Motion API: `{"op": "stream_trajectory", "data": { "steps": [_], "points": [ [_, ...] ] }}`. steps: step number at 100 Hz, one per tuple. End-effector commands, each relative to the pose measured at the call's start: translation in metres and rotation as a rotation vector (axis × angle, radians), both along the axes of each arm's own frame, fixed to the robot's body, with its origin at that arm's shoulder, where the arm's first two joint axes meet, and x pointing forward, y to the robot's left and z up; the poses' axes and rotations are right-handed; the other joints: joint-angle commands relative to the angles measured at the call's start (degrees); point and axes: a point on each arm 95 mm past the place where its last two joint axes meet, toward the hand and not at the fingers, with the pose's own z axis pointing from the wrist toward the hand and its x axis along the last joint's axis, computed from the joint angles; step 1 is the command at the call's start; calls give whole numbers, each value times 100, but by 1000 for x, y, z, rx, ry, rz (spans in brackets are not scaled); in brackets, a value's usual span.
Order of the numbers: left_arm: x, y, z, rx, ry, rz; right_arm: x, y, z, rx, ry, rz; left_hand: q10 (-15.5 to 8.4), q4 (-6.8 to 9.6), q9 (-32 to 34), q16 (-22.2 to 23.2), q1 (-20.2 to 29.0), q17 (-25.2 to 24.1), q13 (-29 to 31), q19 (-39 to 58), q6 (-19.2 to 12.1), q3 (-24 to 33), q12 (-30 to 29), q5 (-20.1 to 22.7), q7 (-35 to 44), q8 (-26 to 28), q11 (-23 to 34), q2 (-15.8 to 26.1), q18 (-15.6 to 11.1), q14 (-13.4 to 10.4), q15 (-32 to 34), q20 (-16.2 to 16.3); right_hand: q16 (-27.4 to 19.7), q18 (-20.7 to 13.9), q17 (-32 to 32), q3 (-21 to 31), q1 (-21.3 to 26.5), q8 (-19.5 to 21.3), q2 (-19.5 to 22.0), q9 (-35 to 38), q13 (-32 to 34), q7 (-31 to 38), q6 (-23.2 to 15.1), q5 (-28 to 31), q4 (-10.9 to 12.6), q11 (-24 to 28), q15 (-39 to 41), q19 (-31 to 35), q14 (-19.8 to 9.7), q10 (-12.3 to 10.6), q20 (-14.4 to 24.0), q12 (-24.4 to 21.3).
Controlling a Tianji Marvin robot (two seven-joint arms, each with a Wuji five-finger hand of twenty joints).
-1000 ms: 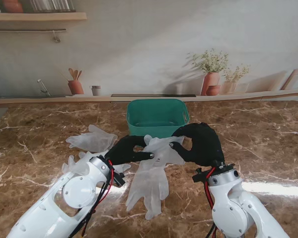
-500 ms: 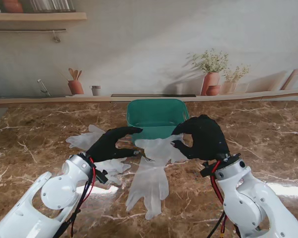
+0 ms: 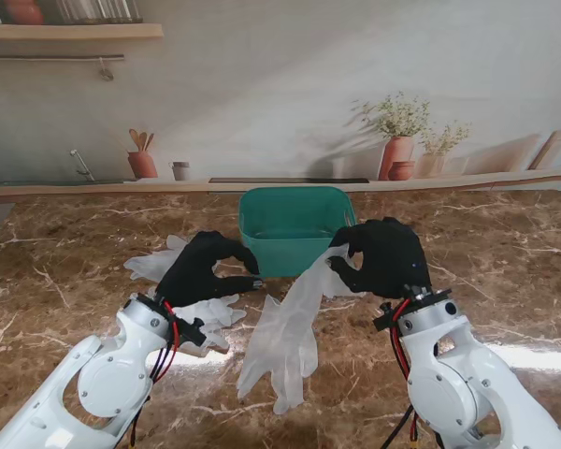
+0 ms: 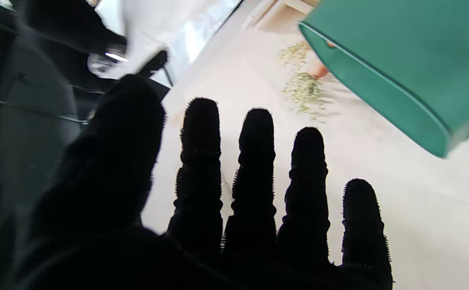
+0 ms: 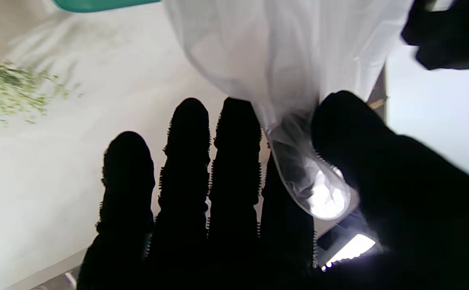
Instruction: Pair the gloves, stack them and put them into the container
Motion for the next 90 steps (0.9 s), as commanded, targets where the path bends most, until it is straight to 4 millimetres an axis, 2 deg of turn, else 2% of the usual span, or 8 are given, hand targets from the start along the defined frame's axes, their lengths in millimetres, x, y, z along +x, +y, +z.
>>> {"op": "stream_trajectory", "data": {
  "steps": [1,21,29,35,44,59,69,90],
  "points": [
    [-17,-17,0,-37,1,-74,-3,6,-5,22,67,-32,-178,-45,493,194,153,112,411,560,-296,-188,85,402,411,-375,178,-19,85,63,322,145,192,-42,103,330,-39,-90,-63,167,192,385,-42,218,278,200,300,379,13,48,208,182],
    [-31,-40,-11,112,-181,-109,-5,16,-8,113,194,-206,-211,-99,254,27,-30,120,248,862,-81,-18,-243,310,-138,-1086,-235,-28,-4,-80,143,12,418,-61,637,302,20,-326,-168,506,700,529,120,233,329,396,989,1197,81,182,375,134],
    [-32,-47,-19,134,-215,-93,-5,19,-8,159,218,-260,-156,-231,-174,-159,-556,-84,-135,651,210,750,-369,204,-950,-879,-398,-108,-79,-128,-138,-209,344,-39,946,268,44,-383,-163,745,993,574,185,221,336,316,1042,1437,127,211,331,-53],
    [-33,-52,-26,152,-214,-84,-4,20,-7,198,240,-281,-58,5,-835,-321,-1174,-314,-671,342,606,1503,-469,-168,-1910,-801,-633,-28,-174,-142,-449,-331,203,-22,1246,233,52,-434,-150,1013,1294,616,242,199,335,213,1019,1618,149,257,179,-357],
    [-31,-56,-34,235,-207,-79,-4,24,-7,270,279,-299,2,78,-2048,-625,-1278,-599,-1569,-312,949,1131,-611,-1181,-3084,-1094,-914,92,-424,-255,-898,-553,6,-36,1738,178,68,-515,-152,1422,1783,656,346,205,303,153,982,1893,183,299,-66,-767],
    [-24,-66,-45,266,-191,-60,-5,31,-5,349,307,-317,-11,107,-2958,-817,-1409,-647,-2291,-1227,1184,879,-762,-1967,-3704,-1341,-1014,102,-656,-353,-1160,-599,-287,-49,2225,126,71,-659,-152,1746,2259,704,383,209,244,-95,637,2059,224,289,-321,-1141],
    [-20,-72,-49,249,-190,-39,-6,35,-4,407,325,-329,-25,122,-3266,-841,-1432,-649,-2478,-1588,1236,784,-883,-2217,-3905,-1470,-1002,70,-736,-387,-1197,-204,-396,-45,2435,43,85,-759,-101,1787,2381,720,451,159,224,37,594,2165,252,337,-500,-1554],
    [-14,-81,-51,204,-233,29,-9,43,-4,546,404,-336,-41,122,-3463,-793,-1456,-705,-2676,-2012,1258,640,-824,-2388,-3839,-1431,-881,114,-875,-427,-1179,-85,-497,-50,2721,-118,73,-849,101,1840,2401,617,611,87,115,438,932,2261,199,310,-620,-1890]
  ]
}}
